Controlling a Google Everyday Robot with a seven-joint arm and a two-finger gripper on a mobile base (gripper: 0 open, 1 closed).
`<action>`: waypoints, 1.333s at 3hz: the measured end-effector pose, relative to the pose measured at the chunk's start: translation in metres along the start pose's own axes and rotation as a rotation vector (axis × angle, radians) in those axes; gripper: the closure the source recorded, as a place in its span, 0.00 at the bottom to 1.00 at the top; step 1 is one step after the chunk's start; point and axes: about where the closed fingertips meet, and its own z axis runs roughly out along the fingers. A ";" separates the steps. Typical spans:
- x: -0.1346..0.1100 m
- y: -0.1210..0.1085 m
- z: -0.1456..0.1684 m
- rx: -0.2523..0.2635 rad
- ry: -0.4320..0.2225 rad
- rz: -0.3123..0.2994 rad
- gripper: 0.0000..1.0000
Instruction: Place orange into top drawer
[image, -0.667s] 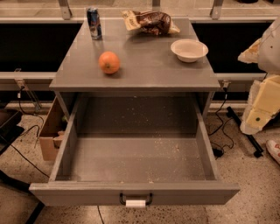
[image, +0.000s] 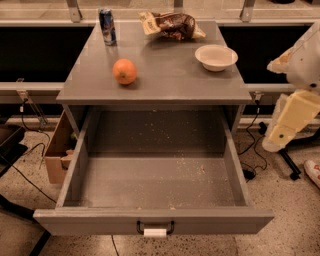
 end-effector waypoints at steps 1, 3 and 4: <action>-0.012 -0.009 0.049 0.017 -0.100 0.070 0.00; -0.081 -0.069 0.126 0.097 -0.378 0.170 0.00; -0.138 -0.109 0.129 0.186 -0.549 0.152 0.00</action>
Offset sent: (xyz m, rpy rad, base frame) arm 0.1960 0.0742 -0.0617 0.4965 -0.4164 -0.1478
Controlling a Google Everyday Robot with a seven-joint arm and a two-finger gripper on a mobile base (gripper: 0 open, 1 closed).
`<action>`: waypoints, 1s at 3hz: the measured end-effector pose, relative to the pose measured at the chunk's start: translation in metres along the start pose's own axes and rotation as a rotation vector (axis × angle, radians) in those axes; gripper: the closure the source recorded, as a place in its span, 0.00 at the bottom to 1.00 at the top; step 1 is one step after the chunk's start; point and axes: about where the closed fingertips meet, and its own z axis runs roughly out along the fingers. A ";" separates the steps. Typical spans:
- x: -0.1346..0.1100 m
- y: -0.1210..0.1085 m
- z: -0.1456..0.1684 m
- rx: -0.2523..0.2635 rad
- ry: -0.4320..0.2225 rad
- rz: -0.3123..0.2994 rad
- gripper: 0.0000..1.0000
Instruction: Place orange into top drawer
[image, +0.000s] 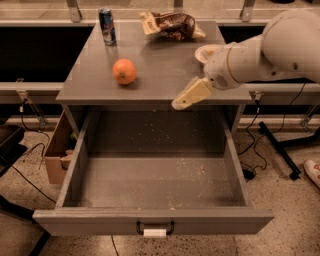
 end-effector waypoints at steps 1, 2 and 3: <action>-0.008 -0.009 0.001 0.037 -0.026 -0.006 0.00; -0.007 -0.007 0.001 0.030 -0.020 -0.005 0.00; -0.013 -0.007 0.016 0.018 -0.068 0.004 0.00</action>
Offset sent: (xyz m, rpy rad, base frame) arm 0.0080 0.0013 0.0079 0.0124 -0.0380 -0.0142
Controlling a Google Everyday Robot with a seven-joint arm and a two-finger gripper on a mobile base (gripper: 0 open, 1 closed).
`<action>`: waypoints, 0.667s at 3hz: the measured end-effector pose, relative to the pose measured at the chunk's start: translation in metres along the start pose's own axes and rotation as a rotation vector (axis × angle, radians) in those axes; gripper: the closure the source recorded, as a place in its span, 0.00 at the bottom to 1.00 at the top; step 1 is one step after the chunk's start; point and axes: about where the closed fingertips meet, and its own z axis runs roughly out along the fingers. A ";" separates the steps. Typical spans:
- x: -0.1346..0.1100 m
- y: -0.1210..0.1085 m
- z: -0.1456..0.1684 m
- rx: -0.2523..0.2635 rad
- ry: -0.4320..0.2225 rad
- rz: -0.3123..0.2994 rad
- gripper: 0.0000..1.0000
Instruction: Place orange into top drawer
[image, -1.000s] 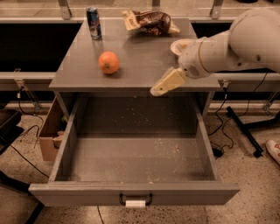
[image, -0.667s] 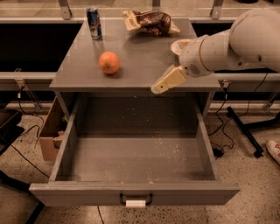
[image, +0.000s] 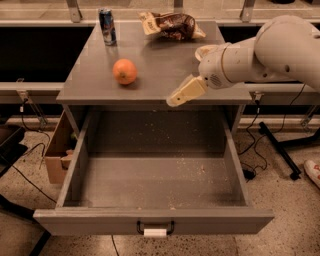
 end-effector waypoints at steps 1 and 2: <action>-0.021 0.001 0.038 -0.027 -0.106 0.007 0.00; -0.046 0.004 0.085 -0.091 -0.207 0.007 0.00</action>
Offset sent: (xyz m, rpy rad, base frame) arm 0.0925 0.1394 -0.0148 0.2915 -0.0591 0.2569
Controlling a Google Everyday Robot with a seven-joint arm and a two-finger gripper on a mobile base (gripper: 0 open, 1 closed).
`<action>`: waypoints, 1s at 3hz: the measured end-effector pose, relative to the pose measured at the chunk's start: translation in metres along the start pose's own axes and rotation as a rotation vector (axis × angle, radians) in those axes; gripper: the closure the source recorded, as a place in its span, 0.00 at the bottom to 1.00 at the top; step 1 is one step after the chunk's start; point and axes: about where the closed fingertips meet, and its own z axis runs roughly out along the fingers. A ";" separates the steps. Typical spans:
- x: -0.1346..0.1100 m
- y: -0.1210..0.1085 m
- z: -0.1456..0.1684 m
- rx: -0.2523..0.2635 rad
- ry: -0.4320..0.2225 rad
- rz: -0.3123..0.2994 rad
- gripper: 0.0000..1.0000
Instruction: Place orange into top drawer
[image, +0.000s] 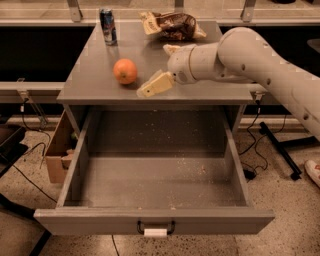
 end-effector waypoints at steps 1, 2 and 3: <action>-0.013 0.003 0.045 -0.068 -0.026 -0.016 0.00; -0.020 0.007 0.080 -0.119 -0.020 -0.012 0.00; -0.021 0.009 0.106 -0.134 0.020 0.010 0.00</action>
Offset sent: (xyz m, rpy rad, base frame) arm 0.0571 0.1098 -0.0262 -0.0039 0.0994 0.1494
